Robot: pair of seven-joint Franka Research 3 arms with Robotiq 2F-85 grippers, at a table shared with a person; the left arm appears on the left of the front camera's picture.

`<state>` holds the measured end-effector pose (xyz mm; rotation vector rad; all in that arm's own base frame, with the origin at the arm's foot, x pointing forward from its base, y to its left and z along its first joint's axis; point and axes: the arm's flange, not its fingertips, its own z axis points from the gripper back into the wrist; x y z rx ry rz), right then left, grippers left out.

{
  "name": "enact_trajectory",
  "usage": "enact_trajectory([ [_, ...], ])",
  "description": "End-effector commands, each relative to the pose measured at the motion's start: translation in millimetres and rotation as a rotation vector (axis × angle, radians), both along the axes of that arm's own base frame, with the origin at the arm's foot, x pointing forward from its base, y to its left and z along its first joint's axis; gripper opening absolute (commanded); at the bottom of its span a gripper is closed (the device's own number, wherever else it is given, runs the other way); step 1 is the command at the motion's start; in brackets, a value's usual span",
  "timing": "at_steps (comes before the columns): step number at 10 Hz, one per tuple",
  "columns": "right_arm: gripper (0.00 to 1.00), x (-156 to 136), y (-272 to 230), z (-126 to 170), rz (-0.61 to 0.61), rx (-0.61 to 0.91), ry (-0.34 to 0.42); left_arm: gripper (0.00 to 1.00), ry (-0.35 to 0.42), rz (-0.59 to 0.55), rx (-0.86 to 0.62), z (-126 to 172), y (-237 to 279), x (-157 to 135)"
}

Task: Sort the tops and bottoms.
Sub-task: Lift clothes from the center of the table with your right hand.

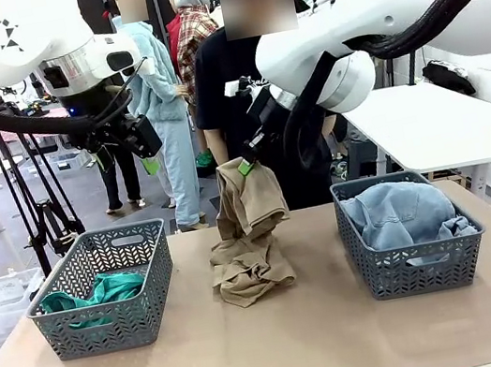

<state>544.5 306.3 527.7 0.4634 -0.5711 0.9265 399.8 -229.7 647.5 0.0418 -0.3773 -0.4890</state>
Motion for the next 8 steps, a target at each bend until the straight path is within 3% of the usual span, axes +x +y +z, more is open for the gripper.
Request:
enact_trajectory([
  [1, 0.0, -2.9, -1.6, 12.9, -0.025, -0.004, -0.059, 1.0, 0.0, 0.002, 0.013, 1.6, 2.5, -1.1],
  [4, 0.0, -6.1, -0.1, 96.8, -0.078, 0.003, -0.347, 1.0, 0.0, 0.002, 0.013, 1.6, 2.5, -1.1],
  [8, 0.0, -22.1, 18.7, 161.7, -0.061, 0.029, -0.525, 1.0, 0.0, 0.002, 0.013, 1.6, 2.5, -1.1],
])
